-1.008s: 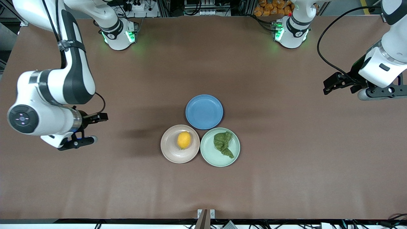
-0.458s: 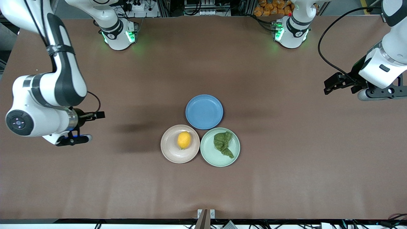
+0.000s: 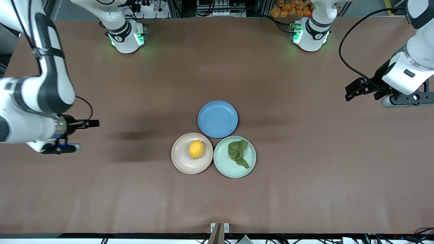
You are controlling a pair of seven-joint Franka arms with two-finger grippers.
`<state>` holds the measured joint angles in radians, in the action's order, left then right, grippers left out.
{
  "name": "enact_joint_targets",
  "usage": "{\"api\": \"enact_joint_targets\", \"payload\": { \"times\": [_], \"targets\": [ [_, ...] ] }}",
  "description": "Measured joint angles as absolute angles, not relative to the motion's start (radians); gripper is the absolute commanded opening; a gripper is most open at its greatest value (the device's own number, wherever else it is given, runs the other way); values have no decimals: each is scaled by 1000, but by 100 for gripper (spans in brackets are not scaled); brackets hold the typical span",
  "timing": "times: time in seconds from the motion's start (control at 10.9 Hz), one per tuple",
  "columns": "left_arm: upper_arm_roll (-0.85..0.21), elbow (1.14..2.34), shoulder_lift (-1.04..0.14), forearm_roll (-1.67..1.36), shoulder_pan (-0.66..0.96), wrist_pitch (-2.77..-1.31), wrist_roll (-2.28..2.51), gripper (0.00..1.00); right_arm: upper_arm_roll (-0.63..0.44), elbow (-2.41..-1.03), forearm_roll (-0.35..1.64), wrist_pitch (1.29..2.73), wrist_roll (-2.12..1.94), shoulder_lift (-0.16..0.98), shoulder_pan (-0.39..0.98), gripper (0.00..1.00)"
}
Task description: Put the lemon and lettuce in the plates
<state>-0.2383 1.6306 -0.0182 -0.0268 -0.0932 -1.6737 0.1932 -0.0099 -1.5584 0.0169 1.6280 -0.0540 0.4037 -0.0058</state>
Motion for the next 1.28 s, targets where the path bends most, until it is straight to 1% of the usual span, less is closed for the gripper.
{"api": "enact_joint_targets", "payload": {
  "times": [0.27,0.73,0.92,1.28],
  "targets": [
    [-238,1631,-18,-27,-93,-1679,193,100,-10,-1557,17,1635,-45,300,-53,100],
    [-237,1630,-12,-27,-109,-1684,184,100,-2,-1560,17,1590,69,153,-58,100],
    [-236,1628,-6,-27,-135,-1685,141,100,0,-1557,17,1587,71,119,-58,100],
    [-235,1625,6,-27,-148,-1684,135,100,-1,-1508,17,1494,71,76,-58,100]
  ]
}}
